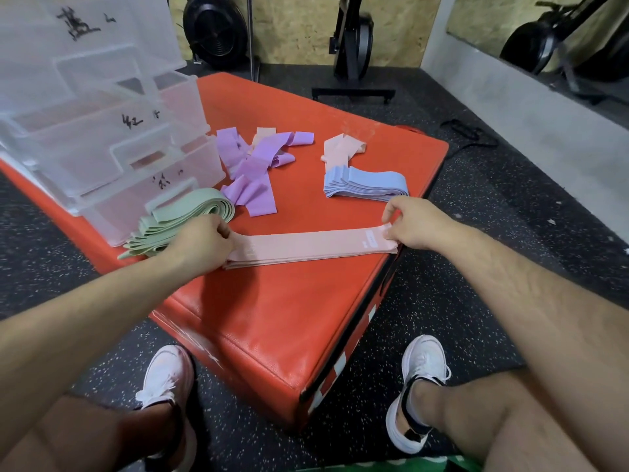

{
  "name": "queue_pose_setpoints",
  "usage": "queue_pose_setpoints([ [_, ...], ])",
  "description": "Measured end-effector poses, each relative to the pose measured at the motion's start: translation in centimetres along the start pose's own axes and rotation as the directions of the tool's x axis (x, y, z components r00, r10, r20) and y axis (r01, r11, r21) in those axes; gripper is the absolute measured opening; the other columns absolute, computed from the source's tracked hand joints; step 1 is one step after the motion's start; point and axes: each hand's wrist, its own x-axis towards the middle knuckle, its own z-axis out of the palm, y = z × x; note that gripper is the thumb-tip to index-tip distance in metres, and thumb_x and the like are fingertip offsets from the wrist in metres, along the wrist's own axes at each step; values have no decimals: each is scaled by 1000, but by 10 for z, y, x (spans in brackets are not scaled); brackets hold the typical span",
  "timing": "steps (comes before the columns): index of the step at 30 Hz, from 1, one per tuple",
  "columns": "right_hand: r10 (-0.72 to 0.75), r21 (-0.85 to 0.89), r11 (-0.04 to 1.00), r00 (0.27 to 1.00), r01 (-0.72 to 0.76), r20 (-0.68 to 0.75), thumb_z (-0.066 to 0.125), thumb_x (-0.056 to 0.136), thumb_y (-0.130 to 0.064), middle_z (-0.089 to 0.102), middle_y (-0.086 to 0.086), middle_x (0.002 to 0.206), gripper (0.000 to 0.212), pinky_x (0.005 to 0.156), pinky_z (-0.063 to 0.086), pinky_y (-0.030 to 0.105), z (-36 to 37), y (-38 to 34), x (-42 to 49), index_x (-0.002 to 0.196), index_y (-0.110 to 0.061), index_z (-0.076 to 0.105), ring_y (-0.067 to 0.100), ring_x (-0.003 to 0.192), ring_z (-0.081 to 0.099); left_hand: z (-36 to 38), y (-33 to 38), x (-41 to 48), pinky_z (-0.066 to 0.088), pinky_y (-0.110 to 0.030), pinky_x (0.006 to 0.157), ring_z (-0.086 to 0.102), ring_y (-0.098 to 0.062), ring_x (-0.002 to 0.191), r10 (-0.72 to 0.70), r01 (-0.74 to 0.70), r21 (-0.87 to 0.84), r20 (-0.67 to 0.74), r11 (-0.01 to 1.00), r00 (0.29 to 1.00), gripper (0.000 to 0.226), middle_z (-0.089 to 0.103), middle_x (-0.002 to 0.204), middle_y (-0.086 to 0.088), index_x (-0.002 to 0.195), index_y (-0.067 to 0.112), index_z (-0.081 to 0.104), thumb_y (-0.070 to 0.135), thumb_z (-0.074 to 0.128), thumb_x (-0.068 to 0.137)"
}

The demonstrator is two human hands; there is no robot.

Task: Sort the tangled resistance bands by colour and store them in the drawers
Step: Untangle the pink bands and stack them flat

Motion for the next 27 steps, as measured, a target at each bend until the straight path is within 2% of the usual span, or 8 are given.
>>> queue_pose_setpoints([
  [4, -16, -18, 1000, 1000, 16, 1, 71, 83, -13, 67, 1, 85, 19, 70, 55, 39, 3, -4, -2, 90, -26, 60, 25, 76, 66, 1, -1, -1, 39, -28, 54, 63, -23, 72, 74, -73, 37, -11, 997, 997, 13, 65, 71, 0, 83, 17, 59, 20, 72, 81],
  [8, -36, -84, 996, 999, 38, 26, 68, 85, -13, 64, -9, 87, 12, 67, 46, 30, 4, -8, -4, 81, -25, 69, 13, 78, 60, 3, -3, -4, 36, -29, 53, 56, -21, 65, 207, -204, 48, -41, 978, 978, 25, 60, 71, -3, 91, 19, 52, 9, 71, 77],
  [11, -35, -131, 991, 999, 39, 37, 66, 86, -14, 61, -15, 83, 16, 69, 40, 26, 3, -10, -5, 79, -27, 70, 10, 81, 57, 5, -9, 0, 32, -29, 56, 55, -23, 71, 290, -283, 132, -36, 950, 956, 24, 55, 77, -3, 75, 27, 53, 12, 71, 77],
  [14, -37, -178, 983, 998, 46, 56, 63, 88, -16, 61, -16, 81, 14, 71, 41, 26, 1, -13, -7, 84, -27, 71, 11, 83, 57, 7, -11, 1, 34, -29, 59, 57, -24, 71, 295, -284, 221, -18, 933, 955, 27, 57, 71, 2, 65, 28, 54, 14, 70, 80],
  [19, -44, -315, 947, 997, 60, 58, 58, 89, -32, 64, -14, 92, 11, 78, 55, 35, -2, -26, -15, 88, -32, 69, 16, 90, 61, 4, -4, 5, 39, -30, 59, 55, -26, 67, 345, -323, 262, -43, 909, 937, 17, 55, 66, -1, 62, 19, 60, 9, 65, 74],
  [22, -152, -261, 955, 988, 140, -26, 55, 93, -40, 62, -9, 99, 16, 83, 54, 39, 0, -47, -15, 94, -32, 69, 18, 94, 60, 2, 15, 9, 44, -33, 60, 55, -33, 65, 441, -396, 285, -110, 873, 891, 17, 59, 65, -7, 60, 16, 57, 5, 62, 72],
  [24, -230, -212, 954, 970, 210, -76, 54, 95, -40, 59, -8, 98, 19, 84, 53, 39, 2, -65, -15, 98, -30, 70, 18, 96, 59, 3, 32, 16, 41, -30, 63, 55, -33, 67, 479, -428, 278, -146, 860, 866, 25, 61, 72, -4, 60, 23, 50, 5, 59, 75],
  [27, -287, -151, 952, 947, 266, -141, 51, 97, -36, 68, -5, 103, 21, 83, 52, 39, 3, -91, -8, 104, -30, 70, 21, 100, 62, 7, 53, 30, 39, -31, 69, 56, -26, 79, 439, -411, 187, -146, 892, 887, 18, 61, 81, -1, 71, 25, 60, 12, 56, 82],
])
